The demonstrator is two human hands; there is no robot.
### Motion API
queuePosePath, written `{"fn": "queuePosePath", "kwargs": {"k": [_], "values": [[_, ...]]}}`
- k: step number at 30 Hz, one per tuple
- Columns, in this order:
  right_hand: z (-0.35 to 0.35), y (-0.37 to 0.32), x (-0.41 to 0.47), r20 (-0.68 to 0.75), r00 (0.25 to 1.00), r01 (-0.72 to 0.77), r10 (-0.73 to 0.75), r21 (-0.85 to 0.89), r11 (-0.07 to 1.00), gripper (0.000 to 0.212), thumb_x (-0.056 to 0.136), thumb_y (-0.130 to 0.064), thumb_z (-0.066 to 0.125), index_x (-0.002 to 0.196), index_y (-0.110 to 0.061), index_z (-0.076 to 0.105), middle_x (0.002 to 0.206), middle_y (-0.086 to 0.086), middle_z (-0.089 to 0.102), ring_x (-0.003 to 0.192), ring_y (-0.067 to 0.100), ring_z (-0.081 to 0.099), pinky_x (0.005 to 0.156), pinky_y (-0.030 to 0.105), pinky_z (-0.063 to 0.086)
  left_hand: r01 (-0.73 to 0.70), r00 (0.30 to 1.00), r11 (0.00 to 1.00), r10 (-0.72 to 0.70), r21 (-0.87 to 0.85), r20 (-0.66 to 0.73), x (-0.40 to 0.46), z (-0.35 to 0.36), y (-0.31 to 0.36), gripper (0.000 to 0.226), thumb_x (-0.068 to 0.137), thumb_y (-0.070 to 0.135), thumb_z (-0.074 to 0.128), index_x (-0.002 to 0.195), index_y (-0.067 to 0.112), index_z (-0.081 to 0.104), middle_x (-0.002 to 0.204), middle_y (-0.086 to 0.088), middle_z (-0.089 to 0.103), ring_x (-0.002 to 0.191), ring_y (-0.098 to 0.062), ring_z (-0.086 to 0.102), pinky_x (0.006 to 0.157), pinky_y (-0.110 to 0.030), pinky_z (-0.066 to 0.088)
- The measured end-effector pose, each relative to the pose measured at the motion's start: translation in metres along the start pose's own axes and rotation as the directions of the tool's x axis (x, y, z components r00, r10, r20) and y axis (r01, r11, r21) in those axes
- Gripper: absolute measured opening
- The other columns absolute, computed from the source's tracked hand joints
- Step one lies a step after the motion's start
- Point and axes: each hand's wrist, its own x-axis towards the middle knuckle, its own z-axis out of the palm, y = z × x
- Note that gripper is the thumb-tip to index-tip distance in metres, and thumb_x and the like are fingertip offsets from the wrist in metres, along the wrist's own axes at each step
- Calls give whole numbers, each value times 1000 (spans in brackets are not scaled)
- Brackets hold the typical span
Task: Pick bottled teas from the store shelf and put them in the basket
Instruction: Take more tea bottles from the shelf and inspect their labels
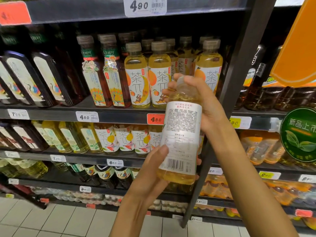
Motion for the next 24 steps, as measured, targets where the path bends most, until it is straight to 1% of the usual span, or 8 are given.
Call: {"fn": "queuePosePath", "kwargs": {"k": [2, 5, 10, 14, 16, 18, 21, 24], "values": [[-1, 0, -3, 33, 999, 17, -12, -137, 990, 22, 89, -29, 55, 97, -15, 70, 95, 9, 73, 95, 27, 68, 88, 39, 54, -32, 998, 994, 37, 109, -46, -1, -2, -2, 85, 59, 58, 82, 128, 17, 54, 118, -12, 68, 110, -31, 64, 87, -43, 55], [-3, 7, -10, 63, 998, 4, 10, -229, 973, 31, 88, -37, 58, 111, -17, 66, 109, 12, 70, 106, 31, 65, 93, 41, 52, -73, 991, 973, 96, 218, -98, 1, -4, -3, 86, 58, 58, 82, 130, 22, 52, 120, -5, 67, 113, -24, 63, 83, -33, 56], [5, 11, -21, 146, 976, 200, -159, -332, 922, 22, 88, -26, 60, 109, -22, 63, 101, 3, 72, 103, 25, 66, 88, 35, 53, -138, 973, 902, 200, 408, -112, 9, -8, -6, 67, 68, 43, 78, 127, 27, 49, 117, 10, 68, 109, -10, 64, 79, -19, 54], [8, 12, -31, 269, 925, 368, -267, -467, 804, 40, 77, -27, 68, 117, -25, 60, 110, 7, 68, 111, 30, 61, 97, 47, 48, -119, 951, 775, 269, 621, -153, 18, -12, -9, 74, 57, 41, 82, 120, 44, 44, 114, 13, 65, 105, -1, 63, 74, -18, 55], [9, 12, -36, 365, 890, 436, -273, -508, 743, 46, 76, -24, 68, 120, -21, 57, 115, 8, 64, 115, 29, 58, 100, 46, 46, -163, 925, 714, 351, 681, -146, 24, -14, -11, 78, 57, 35, 84, 124, 34, 44, 114, 9, 63, 105, -3, 63, 77, -19, 54], [6, 9, -42, 449, 858, 480, -252, -521, 706, 48, 76, -19, 69, 121, -19, 55, 117, 2, 64, 117, 24, 57, 100, 37, 45, -226, 898, 680, 423, 698, -121, 30, -16, -12, 77, 60, 24, 86, 126, 22, 47, 114, 7, 64, 107, -7, 63, 80, -18, 53], [-1, 4, -52, 513, 837, 501, -192, -574, 648, 45, 78, -16, 71, 120, -19, 58, 122, -8, 63, 122, 18, 55, 99, 25, 43, -289, 845, 650, 518, 703, -131, 35, -19, -9, 77, 63, 14, 85, 127, 22, 45, 116, 10, 63, 109, -8, 62, 81, -18, 52], [-5, 5, -56, 525, 835, 485, -164, -564, 669, 36, 77, -11, 70, 112, -16, 59, 117, -5, 65, 118, 21, 57, 96, 27, 44, -303, 831, 628, 543, 717, -124, 37, -24, -9, 82, 63, 11, 86, 131, 24, 42, 119, 6, 60, 113, -13, 60, 85, -21, 53]]}}
